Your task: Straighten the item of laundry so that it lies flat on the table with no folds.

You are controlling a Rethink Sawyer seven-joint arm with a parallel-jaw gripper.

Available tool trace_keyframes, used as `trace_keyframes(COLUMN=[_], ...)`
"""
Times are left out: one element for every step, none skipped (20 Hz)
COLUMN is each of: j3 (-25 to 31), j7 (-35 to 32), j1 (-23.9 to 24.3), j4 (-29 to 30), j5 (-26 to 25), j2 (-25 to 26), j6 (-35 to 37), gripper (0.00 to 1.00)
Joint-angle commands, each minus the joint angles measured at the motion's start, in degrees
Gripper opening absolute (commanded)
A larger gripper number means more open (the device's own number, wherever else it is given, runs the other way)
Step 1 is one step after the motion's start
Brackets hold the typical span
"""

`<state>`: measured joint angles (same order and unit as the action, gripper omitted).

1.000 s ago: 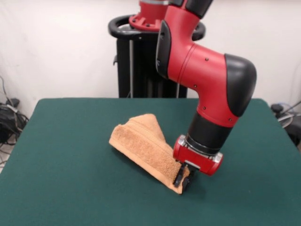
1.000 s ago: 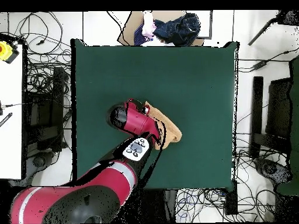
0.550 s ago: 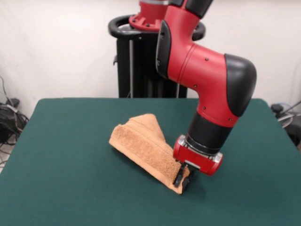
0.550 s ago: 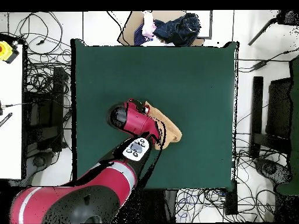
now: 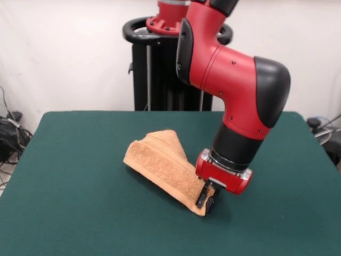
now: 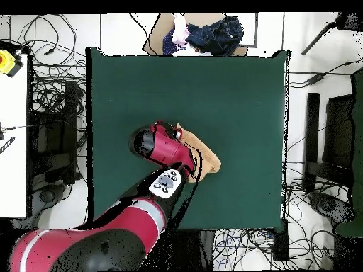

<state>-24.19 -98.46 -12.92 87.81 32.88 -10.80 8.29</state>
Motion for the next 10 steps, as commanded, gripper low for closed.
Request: trace_keyframes(j3=[5.12,5.32,4.82,4.39,3.87,3.17,2.41,1.64,0.95,0.29], j7=[-14.18,-13.67,-13.03,-12.48,-12.0,-11.67,-11.45,-11.23,-11.13,-11.02], j1=[2.09,2.5,2.67,2.88,2.98,2.88,2.68,2.47,2.26,2.12], j4=[6.82,7.79,8.13,8.6,8.57,8.58,8.23,7.88,7.42,6.98], j5=[1.48,1.18,0.74,0.38,0.05,-0.27,-0.58,-0.89,-1.22,-1.58], j2=[-4.17,-5.77,-7.07,-8.55,-9.56,-10.69,-11.63,-12.56,-13.42,-14.32], j6=[7.26,7.44,8.28,9.16,10.19,11.22,12.84,14.47,16.18,17.97], gripper=[0.0,0.0,0.0,0.0,0.0,0.0,0.0,0.0,0.0,0.0])
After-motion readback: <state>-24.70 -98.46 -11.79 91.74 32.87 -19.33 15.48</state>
